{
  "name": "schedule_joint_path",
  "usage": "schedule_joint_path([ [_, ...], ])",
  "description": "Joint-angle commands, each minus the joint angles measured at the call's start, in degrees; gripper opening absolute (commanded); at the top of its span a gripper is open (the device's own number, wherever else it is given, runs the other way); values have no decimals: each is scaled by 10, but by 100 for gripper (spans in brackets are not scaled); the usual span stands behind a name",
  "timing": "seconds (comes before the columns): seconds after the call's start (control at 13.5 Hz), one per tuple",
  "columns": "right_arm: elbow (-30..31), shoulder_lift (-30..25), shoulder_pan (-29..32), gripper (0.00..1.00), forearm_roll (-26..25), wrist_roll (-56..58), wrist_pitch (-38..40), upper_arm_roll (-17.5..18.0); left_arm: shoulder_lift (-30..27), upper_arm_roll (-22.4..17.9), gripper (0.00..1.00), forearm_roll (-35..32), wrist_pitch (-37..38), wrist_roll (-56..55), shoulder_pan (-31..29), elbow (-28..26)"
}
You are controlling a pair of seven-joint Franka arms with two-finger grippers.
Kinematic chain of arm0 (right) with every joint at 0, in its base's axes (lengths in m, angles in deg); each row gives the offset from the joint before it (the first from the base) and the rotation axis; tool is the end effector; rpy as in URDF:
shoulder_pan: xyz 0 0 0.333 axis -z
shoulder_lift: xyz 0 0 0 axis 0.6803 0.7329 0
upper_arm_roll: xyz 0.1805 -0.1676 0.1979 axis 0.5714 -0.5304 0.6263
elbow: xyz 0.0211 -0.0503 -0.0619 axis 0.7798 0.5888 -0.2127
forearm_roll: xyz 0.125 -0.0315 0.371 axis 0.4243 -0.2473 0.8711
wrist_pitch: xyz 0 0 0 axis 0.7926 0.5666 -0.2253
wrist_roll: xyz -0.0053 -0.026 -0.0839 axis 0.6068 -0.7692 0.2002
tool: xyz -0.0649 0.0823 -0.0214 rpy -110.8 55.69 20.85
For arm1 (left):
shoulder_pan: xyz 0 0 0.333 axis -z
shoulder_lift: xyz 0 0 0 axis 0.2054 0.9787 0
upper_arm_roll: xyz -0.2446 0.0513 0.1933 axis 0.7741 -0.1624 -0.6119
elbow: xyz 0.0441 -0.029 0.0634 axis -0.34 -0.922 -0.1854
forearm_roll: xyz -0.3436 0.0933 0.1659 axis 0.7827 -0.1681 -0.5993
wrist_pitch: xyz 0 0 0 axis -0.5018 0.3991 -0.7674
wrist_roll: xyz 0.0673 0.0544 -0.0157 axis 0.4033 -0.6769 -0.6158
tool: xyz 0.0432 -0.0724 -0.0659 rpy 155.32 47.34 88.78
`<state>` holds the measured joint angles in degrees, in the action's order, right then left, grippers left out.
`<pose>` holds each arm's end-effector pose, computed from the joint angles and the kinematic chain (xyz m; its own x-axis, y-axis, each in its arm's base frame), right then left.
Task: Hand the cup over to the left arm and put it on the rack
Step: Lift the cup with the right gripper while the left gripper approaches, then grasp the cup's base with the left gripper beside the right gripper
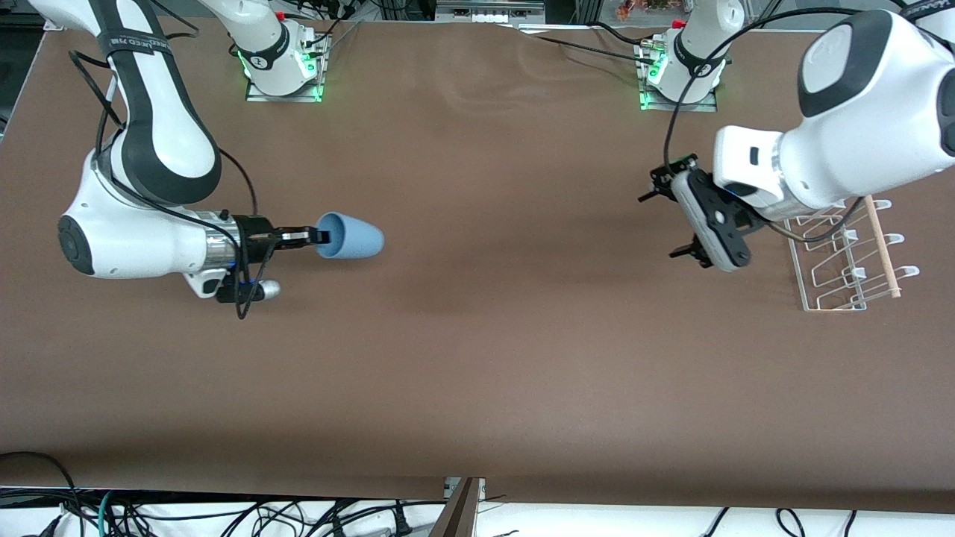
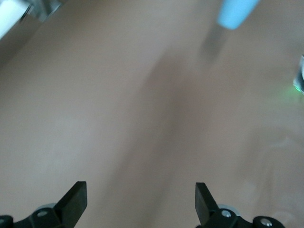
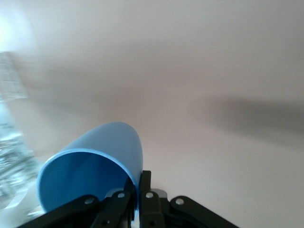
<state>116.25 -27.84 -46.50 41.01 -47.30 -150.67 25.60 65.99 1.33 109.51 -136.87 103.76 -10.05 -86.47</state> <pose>0.6155 0.1934 0.3906 0.9318 0.1086 -0.3465 -0.1366 -0.7792 -0.6116 0.6042 -0.1993 0.5475 0.5096 -0.7969 0.3244 -0.8553 -0.4283 0.2915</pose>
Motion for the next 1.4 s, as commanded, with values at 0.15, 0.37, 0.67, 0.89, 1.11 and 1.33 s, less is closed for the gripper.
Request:
schedule_joint_path([
  [0.15, -8, 5, -66, 0, 183, 41, -10, 0, -10, 12, 100, 86, -83, 196, -3, -66],
  [0.37, -11, 25, -104, 0, 293, 88, -31, 0, -24, 38, 100, 87, -100, 264, -1, -70],
  [0.67, -46, 60, -158, 0, 335, 94, -101, 0, -36, 53, 100, 79, -127, 241, 18, -88],
  [0.89, -74, 82, -191, 0, 373, 94, -144, 0, -42, 90, 100, 42, -159, 188, 19, -99],
  [1.11, -76, 84, -209, 0, 397, 95, -162, 0, -42, 118, 100, -30, -175, 116, 25, -110],
  [1.33, -76, 89, -210, 0, 397, 110, -163, 1, -44, 119, 100, -35, -174, 107, 24, -118],
])
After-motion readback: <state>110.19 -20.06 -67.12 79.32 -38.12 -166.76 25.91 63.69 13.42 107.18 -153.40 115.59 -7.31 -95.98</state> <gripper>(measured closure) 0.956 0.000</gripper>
